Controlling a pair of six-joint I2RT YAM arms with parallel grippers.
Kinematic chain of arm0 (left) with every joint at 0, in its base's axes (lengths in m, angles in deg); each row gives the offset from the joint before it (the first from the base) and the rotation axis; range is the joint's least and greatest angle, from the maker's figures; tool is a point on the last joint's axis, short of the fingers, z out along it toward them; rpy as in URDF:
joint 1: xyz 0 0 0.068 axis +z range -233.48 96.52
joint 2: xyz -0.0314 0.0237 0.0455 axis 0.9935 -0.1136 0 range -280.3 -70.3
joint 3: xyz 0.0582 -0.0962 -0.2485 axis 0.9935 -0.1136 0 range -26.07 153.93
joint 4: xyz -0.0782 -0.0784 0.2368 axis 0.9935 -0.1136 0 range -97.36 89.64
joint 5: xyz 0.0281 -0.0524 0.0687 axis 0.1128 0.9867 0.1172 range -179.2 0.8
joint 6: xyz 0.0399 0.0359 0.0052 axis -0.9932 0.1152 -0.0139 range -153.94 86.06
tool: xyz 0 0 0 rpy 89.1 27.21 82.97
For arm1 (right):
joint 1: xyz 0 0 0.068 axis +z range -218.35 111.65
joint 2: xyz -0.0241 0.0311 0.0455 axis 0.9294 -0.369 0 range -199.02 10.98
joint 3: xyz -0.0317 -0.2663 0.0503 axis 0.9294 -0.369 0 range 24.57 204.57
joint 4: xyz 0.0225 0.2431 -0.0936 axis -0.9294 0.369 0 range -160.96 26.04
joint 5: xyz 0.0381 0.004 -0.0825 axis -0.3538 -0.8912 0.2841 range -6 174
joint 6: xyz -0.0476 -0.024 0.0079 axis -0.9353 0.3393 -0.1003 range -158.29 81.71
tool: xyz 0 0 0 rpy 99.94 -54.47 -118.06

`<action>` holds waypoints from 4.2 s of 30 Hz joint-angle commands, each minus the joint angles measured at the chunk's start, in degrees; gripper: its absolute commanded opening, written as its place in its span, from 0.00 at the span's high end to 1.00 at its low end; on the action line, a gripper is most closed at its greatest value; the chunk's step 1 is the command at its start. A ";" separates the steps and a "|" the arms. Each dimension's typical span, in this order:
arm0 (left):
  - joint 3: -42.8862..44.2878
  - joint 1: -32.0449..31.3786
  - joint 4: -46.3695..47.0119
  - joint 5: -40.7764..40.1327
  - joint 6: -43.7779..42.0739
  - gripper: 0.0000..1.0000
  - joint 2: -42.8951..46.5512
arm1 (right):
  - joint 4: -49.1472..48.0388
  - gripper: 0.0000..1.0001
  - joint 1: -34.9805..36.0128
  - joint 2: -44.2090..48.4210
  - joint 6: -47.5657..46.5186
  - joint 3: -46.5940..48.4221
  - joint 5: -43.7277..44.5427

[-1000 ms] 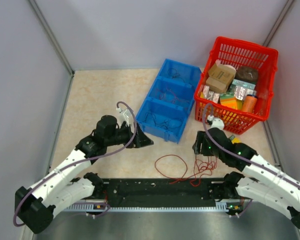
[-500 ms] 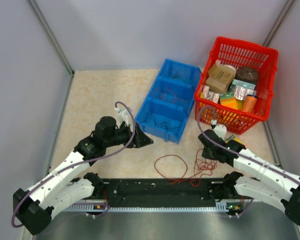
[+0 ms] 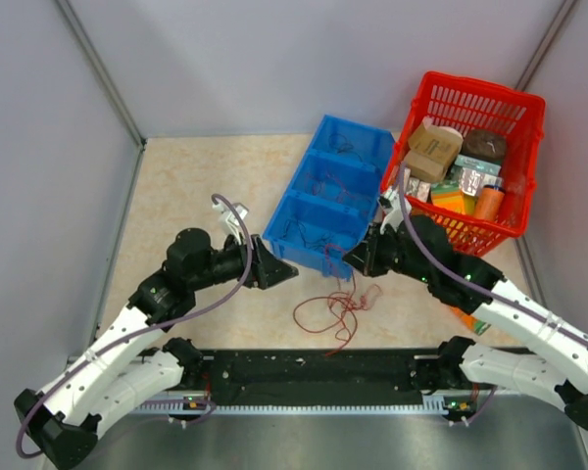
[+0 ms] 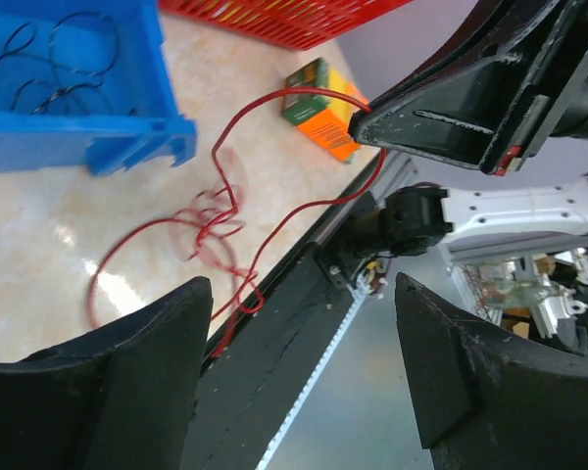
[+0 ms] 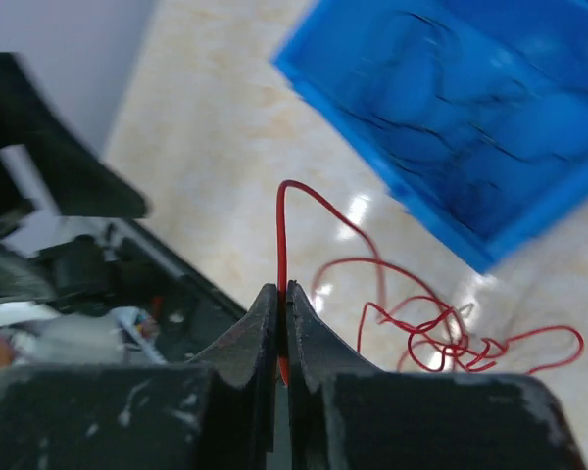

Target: Untangle the cables

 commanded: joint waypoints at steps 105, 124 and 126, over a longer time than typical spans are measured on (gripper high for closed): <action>-0.23 -0.40 23.21 13.15 4.34 0.93 -1.29 | -35.90 1.00 9.76 -4.26 21.88 1.81 -4.77; -0.41 -1.98 22.87 17.19 3.12 0.83 -3.93 | -36.52 1.00 7.92 -6.02 22.41 4.80 -4.59; -0.23 -1.98 21.99 17.20 2.67 0.82 -3.67 | -34.76 1.00 7.13 -4.97 21.79 4.98 -3.19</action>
